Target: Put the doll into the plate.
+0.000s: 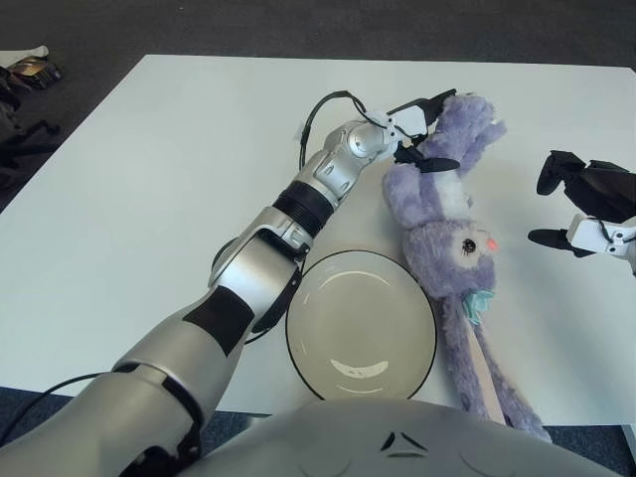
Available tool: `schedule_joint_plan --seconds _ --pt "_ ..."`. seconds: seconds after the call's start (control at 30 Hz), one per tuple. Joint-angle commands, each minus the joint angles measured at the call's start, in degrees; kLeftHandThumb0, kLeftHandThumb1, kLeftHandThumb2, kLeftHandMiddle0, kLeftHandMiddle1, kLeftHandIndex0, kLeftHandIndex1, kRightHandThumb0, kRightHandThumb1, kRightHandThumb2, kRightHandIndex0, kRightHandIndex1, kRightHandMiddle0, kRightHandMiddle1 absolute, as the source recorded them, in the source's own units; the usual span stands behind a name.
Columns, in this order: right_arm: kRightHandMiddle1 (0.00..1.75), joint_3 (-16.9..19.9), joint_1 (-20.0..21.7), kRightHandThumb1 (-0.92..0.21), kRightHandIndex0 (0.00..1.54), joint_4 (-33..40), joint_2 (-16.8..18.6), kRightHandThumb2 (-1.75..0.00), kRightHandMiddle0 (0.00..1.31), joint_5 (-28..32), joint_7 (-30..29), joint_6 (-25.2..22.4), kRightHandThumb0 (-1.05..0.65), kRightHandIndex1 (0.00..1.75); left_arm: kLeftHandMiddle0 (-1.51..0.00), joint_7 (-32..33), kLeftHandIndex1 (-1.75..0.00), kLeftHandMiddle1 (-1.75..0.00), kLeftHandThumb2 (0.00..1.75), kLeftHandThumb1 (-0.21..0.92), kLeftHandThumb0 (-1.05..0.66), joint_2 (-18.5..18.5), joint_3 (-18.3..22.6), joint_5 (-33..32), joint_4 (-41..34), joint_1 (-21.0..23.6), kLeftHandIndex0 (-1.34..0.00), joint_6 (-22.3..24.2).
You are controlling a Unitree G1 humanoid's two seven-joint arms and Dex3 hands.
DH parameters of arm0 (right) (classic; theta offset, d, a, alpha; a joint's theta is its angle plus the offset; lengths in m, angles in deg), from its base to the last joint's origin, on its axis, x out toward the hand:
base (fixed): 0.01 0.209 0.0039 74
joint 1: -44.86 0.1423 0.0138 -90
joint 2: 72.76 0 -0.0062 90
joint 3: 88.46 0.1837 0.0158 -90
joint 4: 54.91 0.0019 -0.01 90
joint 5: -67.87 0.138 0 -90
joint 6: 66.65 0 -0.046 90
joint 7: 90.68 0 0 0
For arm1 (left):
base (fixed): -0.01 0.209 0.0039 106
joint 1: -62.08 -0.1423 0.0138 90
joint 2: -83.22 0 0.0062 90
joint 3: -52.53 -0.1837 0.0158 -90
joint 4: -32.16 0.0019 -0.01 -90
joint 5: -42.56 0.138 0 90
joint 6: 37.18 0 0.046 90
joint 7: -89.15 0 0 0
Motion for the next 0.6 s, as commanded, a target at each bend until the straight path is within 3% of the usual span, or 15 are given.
schedule_joint_plan --seconds 0.0,0.33,0.57 --pt "1.73 0.0 0.5 -0.60 0.21 -0.3 -0.3 -0.81 0.00 -0.7 0.9 -0.6 -0.75 1.43 -1.11 1.7 -1.75 -1.75 0.97 0.32 -0.50 -0.1 -0.9 1.8 1.6 1.2 -0.24 -2.5" --pt "1.60 0.8 0.1 -0.67 0.20 2.9 0.1 -0.73 0.00 -0.7 4.1 -3.4 -0.79 1.33 -1.15 4.5 -1.75 -1.75 1.08 0.20 -0.41 0.0 -1.7 4.6 3.9 1.8 -0.29 -4.6" --pt "1.57 -1.2 1.5 -0.66 0.20 -0.8 0.1 -0.72 0.00 -1.4 3.0 -2.3 -0.76 1.32 -1.12 5.7 -1.75 -1.75 1.20 0.12 -0.27 0.3 -1.9 5.6 4.9 2.0 -0.15 -4.8"
